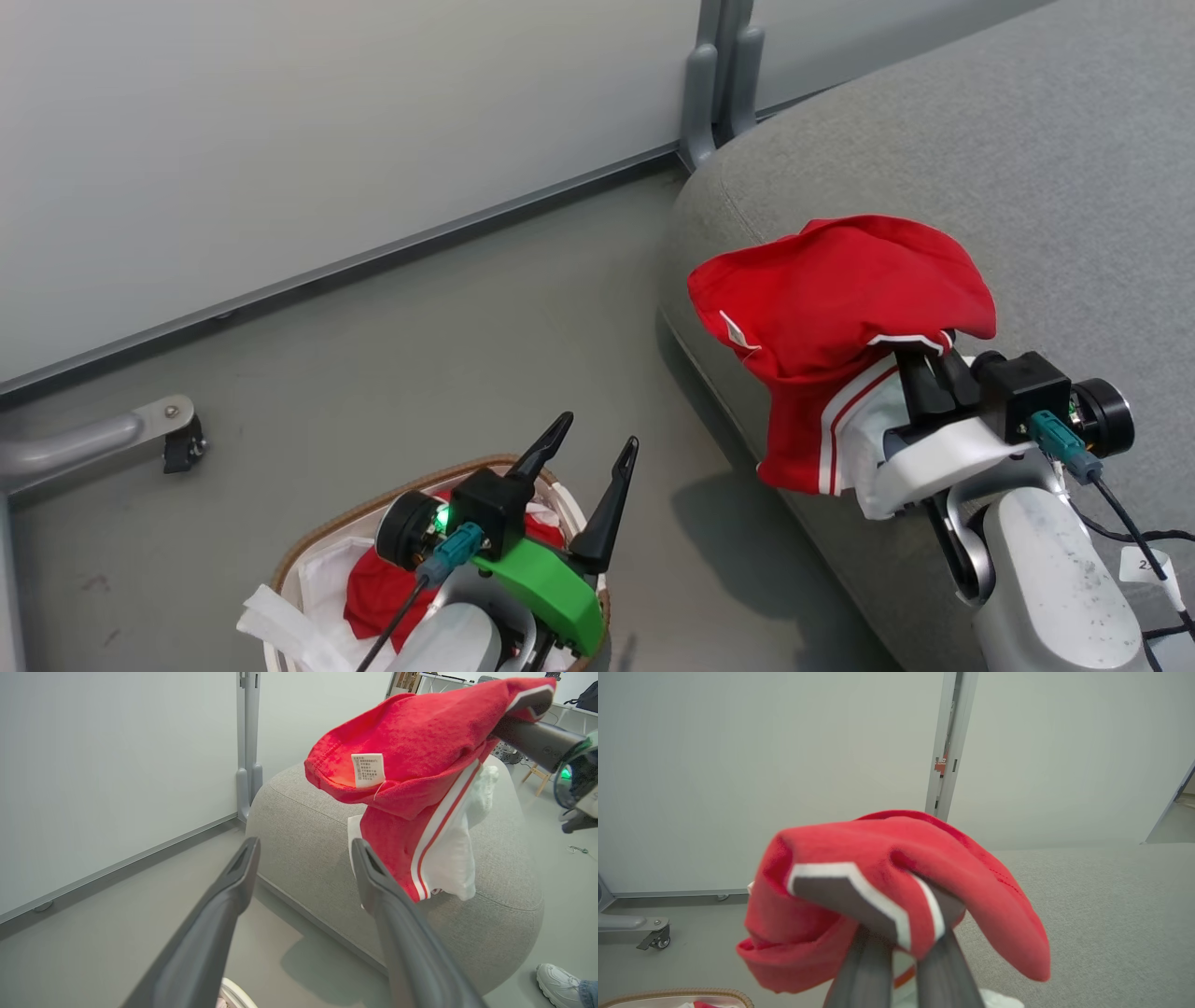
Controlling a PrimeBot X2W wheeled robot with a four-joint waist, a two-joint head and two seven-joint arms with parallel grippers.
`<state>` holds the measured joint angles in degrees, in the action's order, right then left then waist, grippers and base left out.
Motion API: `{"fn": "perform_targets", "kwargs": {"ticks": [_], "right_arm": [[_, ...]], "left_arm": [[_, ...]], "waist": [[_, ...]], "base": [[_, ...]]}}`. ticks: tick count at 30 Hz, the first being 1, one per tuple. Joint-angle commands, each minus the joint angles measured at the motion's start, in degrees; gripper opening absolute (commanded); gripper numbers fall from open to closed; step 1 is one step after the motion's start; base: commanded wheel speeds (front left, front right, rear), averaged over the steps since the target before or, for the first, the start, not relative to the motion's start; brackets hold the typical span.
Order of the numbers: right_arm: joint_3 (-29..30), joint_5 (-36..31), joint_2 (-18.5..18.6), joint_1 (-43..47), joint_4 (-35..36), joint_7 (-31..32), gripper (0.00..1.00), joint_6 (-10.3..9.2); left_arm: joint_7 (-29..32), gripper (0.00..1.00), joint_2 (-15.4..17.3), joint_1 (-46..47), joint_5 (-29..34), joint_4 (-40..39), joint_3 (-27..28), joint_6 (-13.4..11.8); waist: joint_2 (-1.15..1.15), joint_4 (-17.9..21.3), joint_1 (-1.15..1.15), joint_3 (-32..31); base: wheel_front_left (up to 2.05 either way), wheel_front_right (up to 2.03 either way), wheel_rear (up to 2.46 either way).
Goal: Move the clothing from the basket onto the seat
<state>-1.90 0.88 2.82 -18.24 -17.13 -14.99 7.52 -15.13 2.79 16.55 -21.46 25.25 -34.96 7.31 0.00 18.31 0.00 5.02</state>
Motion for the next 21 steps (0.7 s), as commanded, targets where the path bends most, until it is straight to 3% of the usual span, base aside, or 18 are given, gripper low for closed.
{"fn": "perform_targets", "kwargs": {"ticks": [1, 7, 12, 21], "right_arm": [[0.5, 0.2, 0.1, -0.8, 0.3, -0.3, 0.00, -0.06], [3.6, -1.2, 0.1, -5.1, 0.7, -0.3, 0.00, -0.06], [8.1, -4.3, 0.9, -14.5, -0.4, -0.3, 0.00, -0.06], [13.7, -6.2, 10.6, -36.3, -6.2, -0.3, 0.00, -0.06]], "left_arm": [[0.0, 1.00, 0.2, 1.2, 0.0, 0.1, -0.1, 0.3], [0.0, 1.00, 0.3, 2.6, 0.4, 0.0, -1.2, 0.3], [0.0, 1.00, 0.8, 5.1, 1.9, -0.3, -0.8, 0.3], [0.0, 1.00, 2.3, 11.7, 4.7, -2.4, -0.8, 0.3]], "waist": [[0.00, 2.3, 0.00, 2.4], [0.00, 0.9, 0.00, 4.9], [0.00, -1.4, 0.00, 10.3], [0.00, -5.8, 0.00, 24.5]], "base": [[0.00, 0.00, 0.00], [0.00, 0.00, 0.00], [0.00, 0.00, 0.00], [0.00, 0.00, 0.00]]}}
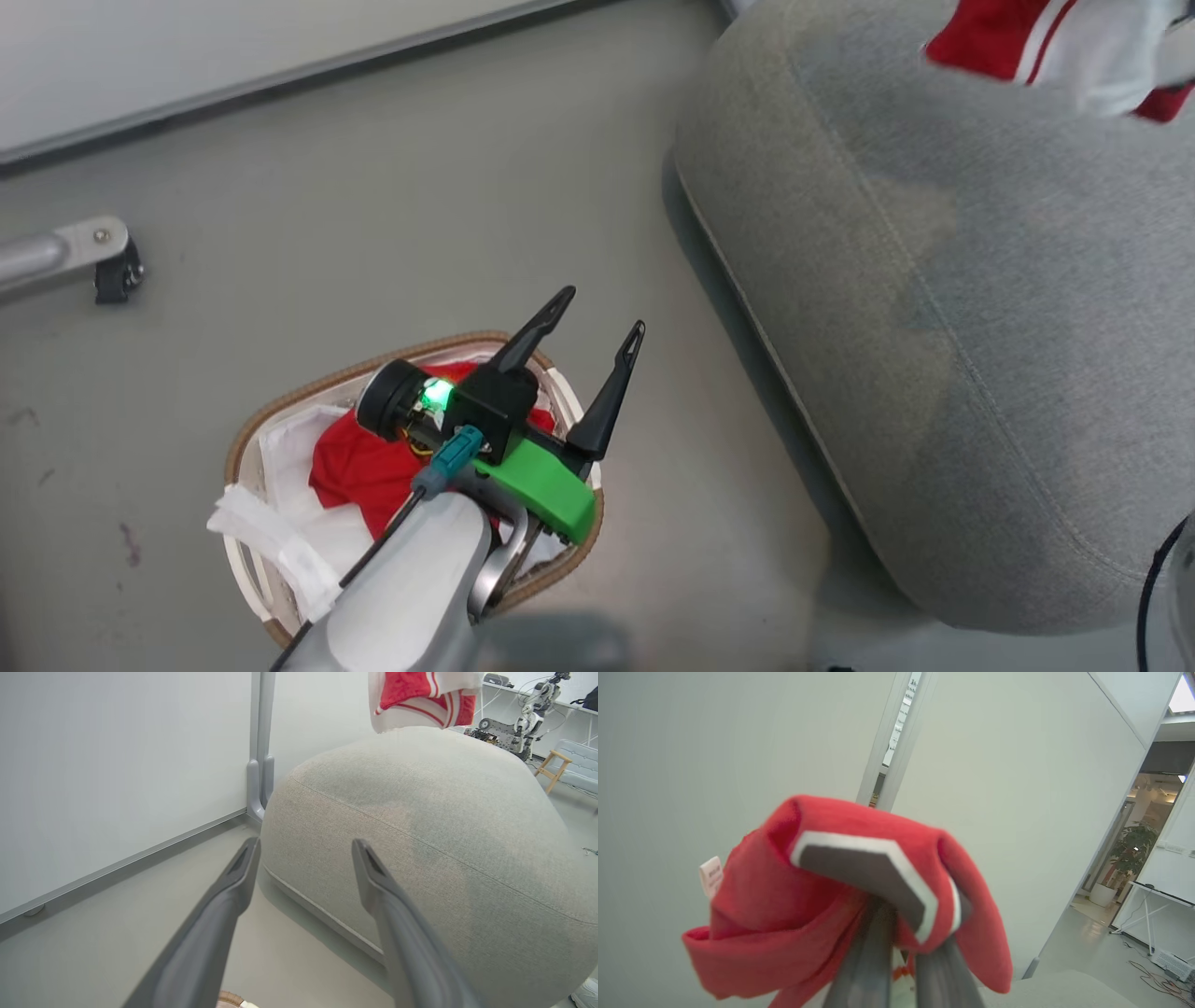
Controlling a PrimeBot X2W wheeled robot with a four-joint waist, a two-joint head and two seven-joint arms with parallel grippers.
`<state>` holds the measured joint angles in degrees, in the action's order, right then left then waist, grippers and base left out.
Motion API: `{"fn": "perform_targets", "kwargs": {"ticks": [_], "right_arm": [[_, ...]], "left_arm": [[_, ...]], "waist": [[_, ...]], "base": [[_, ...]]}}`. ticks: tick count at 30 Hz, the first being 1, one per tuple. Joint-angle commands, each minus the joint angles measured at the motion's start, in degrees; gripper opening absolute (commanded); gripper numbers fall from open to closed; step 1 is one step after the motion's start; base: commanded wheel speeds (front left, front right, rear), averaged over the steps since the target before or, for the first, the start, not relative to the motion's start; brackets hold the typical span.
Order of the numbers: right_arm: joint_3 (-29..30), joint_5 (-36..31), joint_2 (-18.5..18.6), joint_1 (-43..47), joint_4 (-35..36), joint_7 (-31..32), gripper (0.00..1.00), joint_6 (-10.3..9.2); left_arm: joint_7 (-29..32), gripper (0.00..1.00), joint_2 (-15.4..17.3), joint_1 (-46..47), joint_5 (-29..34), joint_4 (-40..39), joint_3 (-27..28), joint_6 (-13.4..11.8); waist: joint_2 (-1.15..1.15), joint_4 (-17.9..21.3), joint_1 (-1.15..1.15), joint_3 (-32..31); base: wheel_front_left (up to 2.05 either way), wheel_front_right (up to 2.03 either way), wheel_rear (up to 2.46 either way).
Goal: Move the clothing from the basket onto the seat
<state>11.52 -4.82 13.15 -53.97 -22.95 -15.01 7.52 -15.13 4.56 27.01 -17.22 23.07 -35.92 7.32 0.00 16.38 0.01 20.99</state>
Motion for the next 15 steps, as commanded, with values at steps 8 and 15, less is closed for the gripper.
{"fn": "perform_targets", "kwargs": {"ticks": [8, 15], "right_arm": [[5.9, -1.7, 7.9, -12.5, -13.5, -0.1, 0.00, -0.06], [8.7, -3.2, 11.1, -13.5, -25.4, -0.2, 0.00, -0.06]], "left_arm": [[0.0, 1.00, 1.4, 5.5, 2.5, -2.5, 0.6, 0.2], [0.0, 1.00, 1.4, 6.9, 3.9, -3.8, 1.7, -0.4]], "waist": [[0.00, -6.9, -0.01, 18.2], [0.00, -7.5, -0.01, 23.5]], "base": [[0.00, 0.00, 0.00], [0.00, 0.00, 0.00]]}}
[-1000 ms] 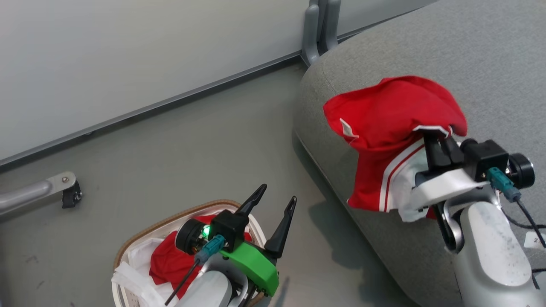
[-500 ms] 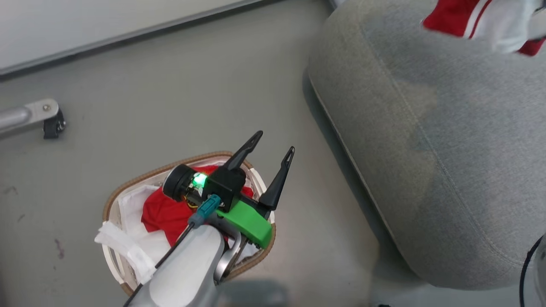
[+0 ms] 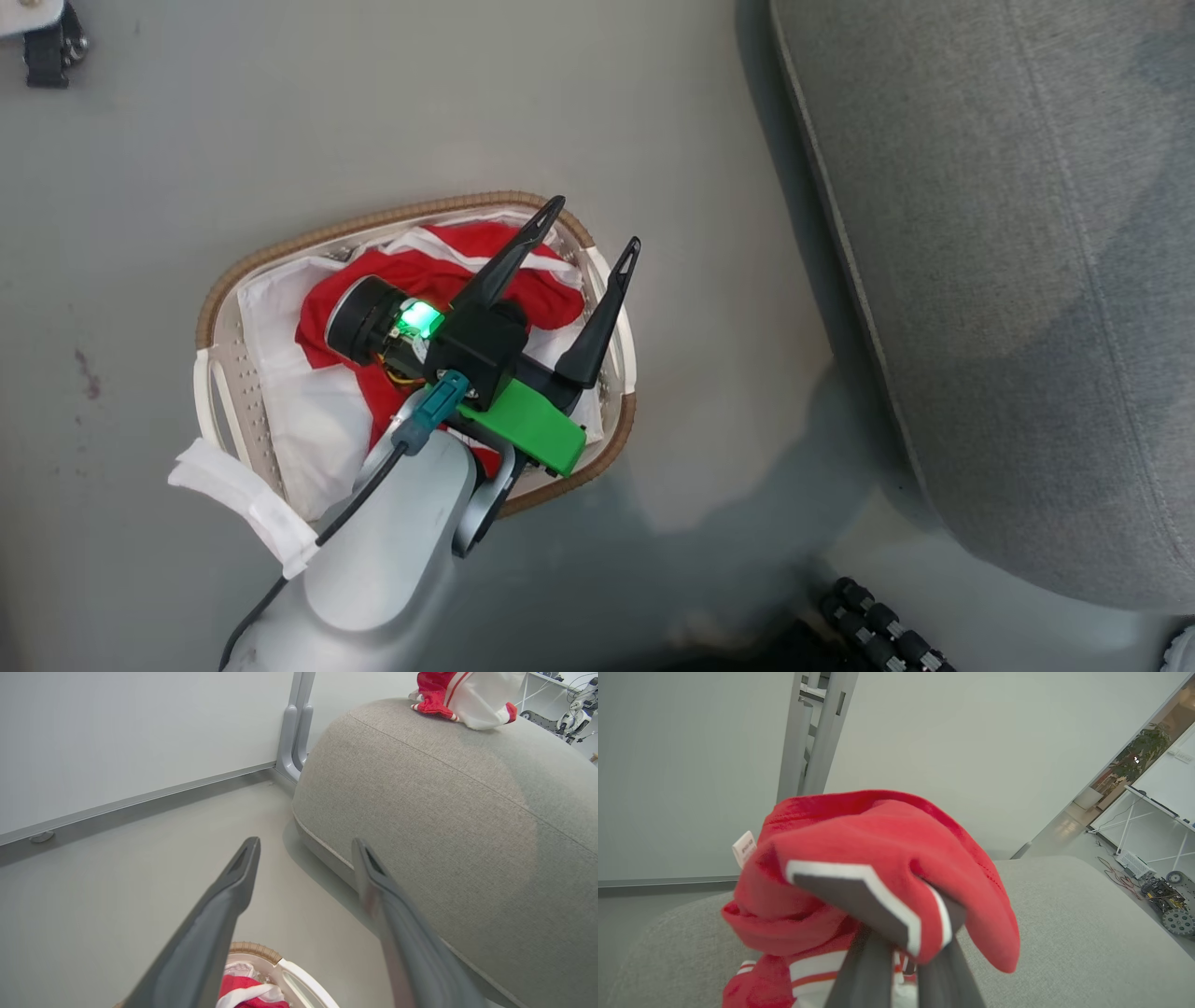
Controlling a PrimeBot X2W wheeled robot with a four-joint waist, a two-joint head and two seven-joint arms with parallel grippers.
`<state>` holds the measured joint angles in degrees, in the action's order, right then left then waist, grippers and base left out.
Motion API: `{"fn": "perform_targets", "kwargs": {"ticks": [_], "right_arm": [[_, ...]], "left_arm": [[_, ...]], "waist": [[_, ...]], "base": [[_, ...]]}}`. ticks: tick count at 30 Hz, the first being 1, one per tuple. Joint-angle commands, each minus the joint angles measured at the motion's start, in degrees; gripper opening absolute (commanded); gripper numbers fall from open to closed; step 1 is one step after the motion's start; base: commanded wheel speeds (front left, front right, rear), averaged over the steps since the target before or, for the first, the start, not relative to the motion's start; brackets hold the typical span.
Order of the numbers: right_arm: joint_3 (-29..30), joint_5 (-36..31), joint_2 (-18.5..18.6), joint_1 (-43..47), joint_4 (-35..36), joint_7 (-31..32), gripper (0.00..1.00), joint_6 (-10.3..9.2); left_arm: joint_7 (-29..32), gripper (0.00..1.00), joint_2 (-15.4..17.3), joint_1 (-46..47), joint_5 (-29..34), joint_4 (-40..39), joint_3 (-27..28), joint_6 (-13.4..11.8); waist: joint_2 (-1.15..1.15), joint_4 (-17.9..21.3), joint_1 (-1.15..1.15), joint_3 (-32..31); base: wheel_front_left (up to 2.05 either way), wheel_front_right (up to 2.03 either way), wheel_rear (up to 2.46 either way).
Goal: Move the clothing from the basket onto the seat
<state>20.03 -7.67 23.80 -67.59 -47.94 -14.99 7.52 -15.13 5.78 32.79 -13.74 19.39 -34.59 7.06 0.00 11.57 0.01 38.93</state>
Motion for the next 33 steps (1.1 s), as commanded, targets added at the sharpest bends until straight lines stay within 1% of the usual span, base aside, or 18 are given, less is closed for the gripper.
{"fn": "perform_targets", "kwargs": {"ticks": [1, 4, 8, 9, 10, 11, 12, 18, 22, 26, 33], "right_arm": [[0.5, -0.5, 0.5, 0.5, -1.6, -0.2, 0.00, -0.07], [1.7, -0.2, 0.4, 1.8, -4.0, -0.3, 0.00, -0.06], [2.6, 0.1, -0.5, 4.0, -3.2, -0.3, 0.00, -0.06], [2.8, 0.2, -0.7, 4.6, -2.8, -0.3, 0.13, -0.06], [3.0, 0.7, -1.2, 5.3, -2.3, -0.3, 0.38, -0.06], [3.2, 1.0, -1.5, 5.9, -1.8, -0.3, 0.67, -0.06], [3.2, 1.4, -2.0, 6.7, -1.3, -0.3, 1.00, -0.06], [1.3, 2.3, -3.8, 12.3, 3.6, -0.3, 1.00, -0.06], [-0.3, 2.5, -4.0, 16.4, 6.9, -0.3, 1.00, -0.06], [-1.3, 2.7, -3.4, 20.0, 8.7, -0.3, 1.00, -0.07], [-3.4, 2.2, -1.8, 24.0, 10.1, -0.3, 1.00, -0.06]], "left_arm": [[0.0, 1.00, 0.1, 1.1, 0.4, -0.2, 0.4, -0.2], [0.0, 1.00, 0.3, 0.8, 0.8, -0.2, 0.6, -0.2], [0.0, 1.00, 0.5, 0.4, 0.9, 0.1, 1.1, -0.1], [0.0, 1.00, 0.5, 0.4, 0.9, 0.2, 1.2, -0.1], [0.0, 1.00, 0.5, 0.2, 0.9, 0.3, 1.3, -0.1], [0.0, 1.00, 0.4, 0.1, 0.8, 0.3, 1.4, -0.1], [0.0, 1.00, 0.4, -0.1, 0.8, 0.5, 1.5, -0.1], [0.0, 1.00, -0.1, -1.3, 0.2, 1.1, 1.9, 0.1], [0.0, 1.00, -0.6, -2.4, -0.5, 1.3, 2.4, 0.2], [0.0, 1.00, -1.2, -3.9, -1.7, 1.1, 3.3, 0.2], [0.0, 1.00, -2.4, -7.4, -3.5, 0.4, 5.7, 0.4]], "waist": [[0.00, -2.7, -0.01, 5.9], [0.00, -2.3, -0.01, 6.5], [0.00, -1.8, -0.01, 6.4], [0.00, -1.6, -0.01, 6.3], [0.00, -1.4, -0.01, 6.0], [0.00, -1.3, -0.01, 5.8], [0.00, -1.1, -0.01, 5.4], [0.00, -0.6, -0.01, 2.1], [0.00, -1.0, -0.01, -1.1], [0.00, -1.9, -0.01, -5.2], [0.00, -4.7, -0.01, -14.1]], "base": [[0.00, 0.00, 0.00], [0.00, 0.00, 0.00], [0.00, 0.00, 0.00], [0.00, 0.00, 0.00], [0.00, 0.00, 0.00], [0.00, 0.00, 0.00], [0.00, 0.00, 0.00], [0.00, 0.00, 0.00], [0.00, 0.00, 0.00], [0.00, 0.00, 0.00], [0.00, 0.00, 0.00]]}}
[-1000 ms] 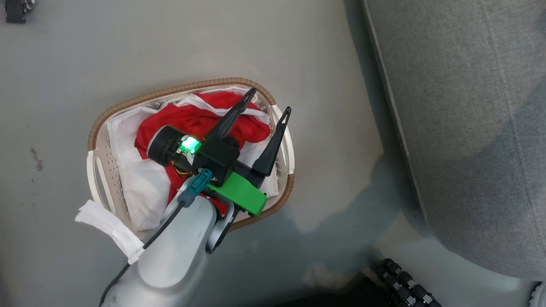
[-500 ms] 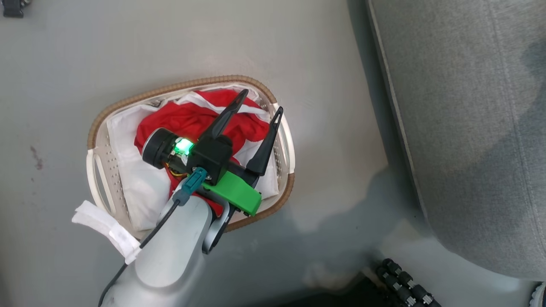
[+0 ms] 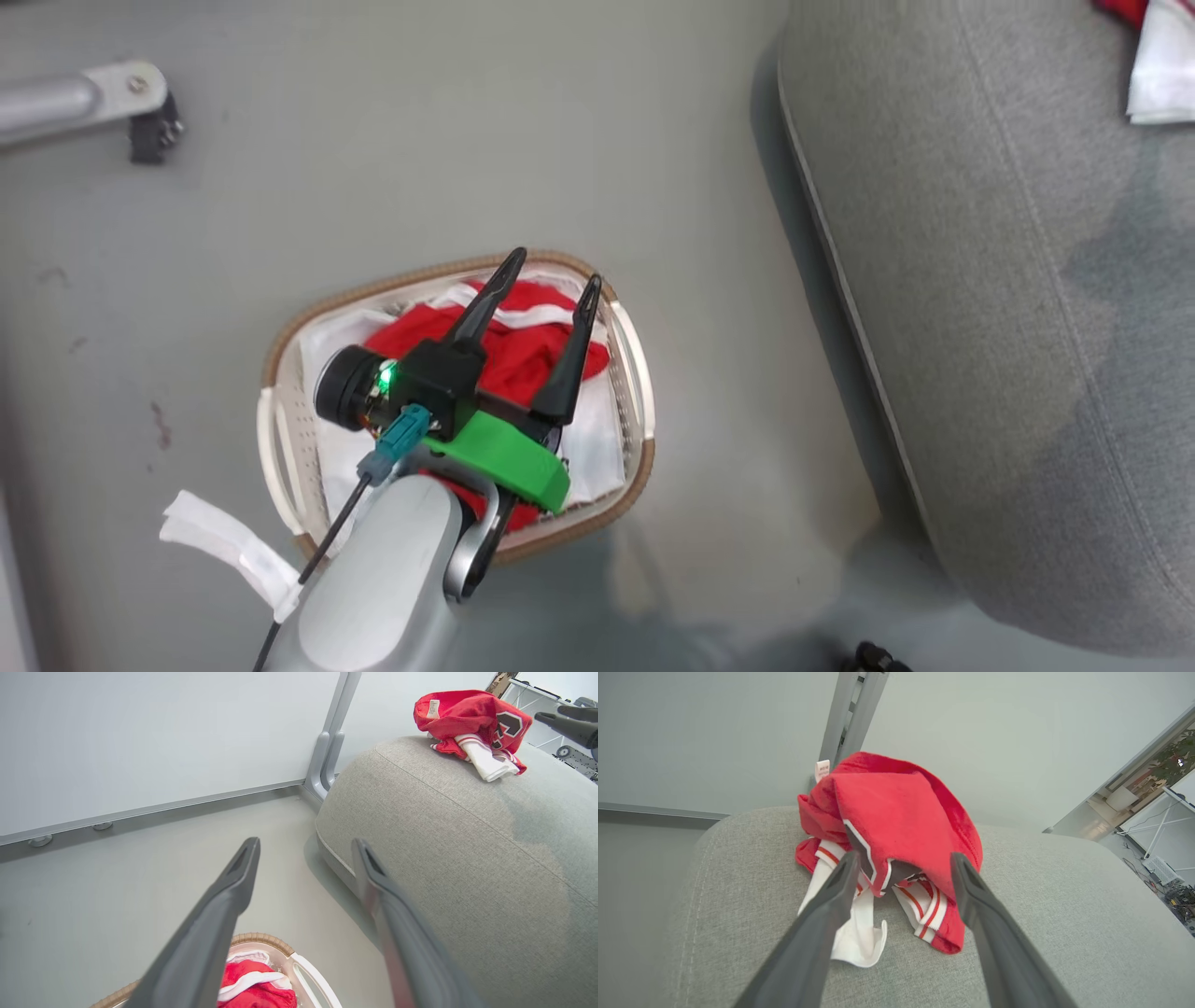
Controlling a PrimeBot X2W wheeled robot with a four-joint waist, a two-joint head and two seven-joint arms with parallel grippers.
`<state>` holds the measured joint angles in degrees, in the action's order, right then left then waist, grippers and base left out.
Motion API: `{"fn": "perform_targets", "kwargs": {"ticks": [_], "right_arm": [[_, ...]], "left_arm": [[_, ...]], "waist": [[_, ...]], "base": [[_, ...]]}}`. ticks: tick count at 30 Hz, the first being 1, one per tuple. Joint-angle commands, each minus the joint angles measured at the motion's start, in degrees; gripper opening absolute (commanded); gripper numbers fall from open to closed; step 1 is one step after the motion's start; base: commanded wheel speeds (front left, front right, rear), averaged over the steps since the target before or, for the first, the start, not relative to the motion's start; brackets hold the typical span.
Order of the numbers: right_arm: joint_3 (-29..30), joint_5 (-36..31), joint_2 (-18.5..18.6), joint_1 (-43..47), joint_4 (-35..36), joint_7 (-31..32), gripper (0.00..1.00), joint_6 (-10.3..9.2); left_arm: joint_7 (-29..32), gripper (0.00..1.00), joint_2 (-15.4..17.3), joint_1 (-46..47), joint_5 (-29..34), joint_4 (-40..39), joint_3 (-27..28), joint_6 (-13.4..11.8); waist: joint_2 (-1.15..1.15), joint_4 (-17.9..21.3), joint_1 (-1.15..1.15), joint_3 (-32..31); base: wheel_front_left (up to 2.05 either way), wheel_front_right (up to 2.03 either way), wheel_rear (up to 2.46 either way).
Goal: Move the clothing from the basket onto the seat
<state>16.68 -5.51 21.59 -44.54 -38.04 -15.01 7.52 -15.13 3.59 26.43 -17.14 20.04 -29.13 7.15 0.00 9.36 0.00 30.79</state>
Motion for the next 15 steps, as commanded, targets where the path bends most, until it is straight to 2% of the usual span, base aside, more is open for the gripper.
{"fn": "perform_targets", "kwargs": {"ticks": [1, 8, 15], "right_arm": [[-0.2, 0.0, 0.4, 1.2, 0.3, -0.3, 1.00, -0.07], [-4.3, 0.4, -1.6, 4.4, 2.4, -0.3, 1.00, -0.07], [-7.8, 1.6, -6.4, 10.8, 6.6, -0.3, 1.00, -0.06]], "left_arm": [[0.0, 1.00, -0.2, -1.4, -0.3, -0.2, 0.6, 0.3], [0.0, 1.00, -0.6, -6.5, -2.5, -0.8, 6.6, -0.1], [0.0, 1.00, -0.7, -12.4, -2.9, -0.4, 13.5, -0.6]], "waist": [[0.00, -2.8, 0.00, -6.9], [0.00, -6.2, 0.00, -15.8], [0.00, -9.7, 0.00, -22.1]], "base": [[0.00, 0.00, 0.00], [0.00, 0.00, 0.00], [0.00, 0.00, 0.00]]}}
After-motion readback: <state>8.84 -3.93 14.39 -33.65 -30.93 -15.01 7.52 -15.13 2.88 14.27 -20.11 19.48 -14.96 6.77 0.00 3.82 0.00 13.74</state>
